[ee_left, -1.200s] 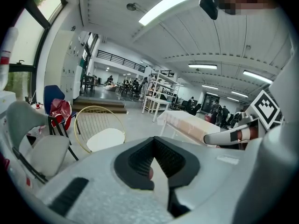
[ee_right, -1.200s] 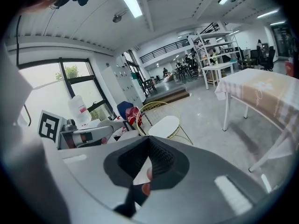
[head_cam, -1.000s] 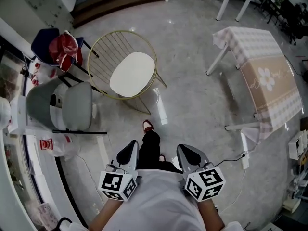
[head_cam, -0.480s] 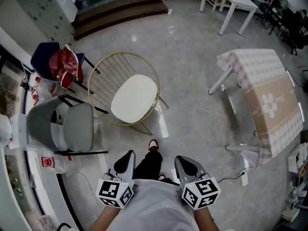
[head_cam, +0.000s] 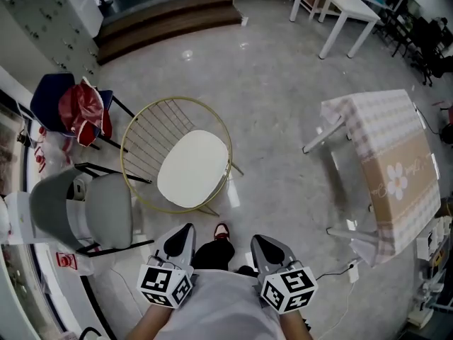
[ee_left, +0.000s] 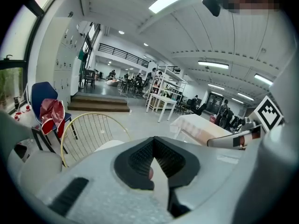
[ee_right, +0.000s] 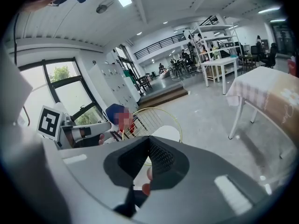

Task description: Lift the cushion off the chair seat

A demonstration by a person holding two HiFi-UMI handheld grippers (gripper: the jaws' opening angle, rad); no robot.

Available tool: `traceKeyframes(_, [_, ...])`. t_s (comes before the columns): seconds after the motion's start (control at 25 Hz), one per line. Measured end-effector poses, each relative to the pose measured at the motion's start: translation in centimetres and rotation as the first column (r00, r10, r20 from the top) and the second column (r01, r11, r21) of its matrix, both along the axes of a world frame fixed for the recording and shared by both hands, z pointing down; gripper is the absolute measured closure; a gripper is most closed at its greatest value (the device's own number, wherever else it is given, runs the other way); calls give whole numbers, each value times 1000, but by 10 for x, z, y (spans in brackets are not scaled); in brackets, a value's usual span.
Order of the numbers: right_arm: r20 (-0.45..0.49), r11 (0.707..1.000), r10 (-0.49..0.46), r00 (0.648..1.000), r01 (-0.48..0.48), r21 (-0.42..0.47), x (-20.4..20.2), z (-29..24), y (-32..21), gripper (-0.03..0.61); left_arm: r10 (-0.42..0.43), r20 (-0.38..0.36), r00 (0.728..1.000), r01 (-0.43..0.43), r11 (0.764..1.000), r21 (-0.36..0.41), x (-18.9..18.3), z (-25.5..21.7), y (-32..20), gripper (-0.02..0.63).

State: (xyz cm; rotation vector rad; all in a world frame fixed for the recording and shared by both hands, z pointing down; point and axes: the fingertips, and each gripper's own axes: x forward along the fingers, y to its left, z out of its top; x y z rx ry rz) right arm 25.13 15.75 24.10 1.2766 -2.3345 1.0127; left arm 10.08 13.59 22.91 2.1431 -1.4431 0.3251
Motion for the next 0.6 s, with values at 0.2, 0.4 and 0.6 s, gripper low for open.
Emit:
traceKeyframes(0.2, [-47, 999, -43, 998, 43, -7, -18, -2, -35, 572, -49, -32, 998, 49, 999, -5, -24, 3, -33, 606])
traceKeyframes(0.4, [-72, 994, -113, 991, 113, -2, -38, -1, -70, 572, -144, -51, 988, 144, 990, -2, -57, 4, -53, 606])
traceKeyframes(0.6, [-77, 977, -209, 975, 211, 12, -62, 0, -107, 572, -243, -51, 969, 243, 970, -9, -82, 8, -68, 606])
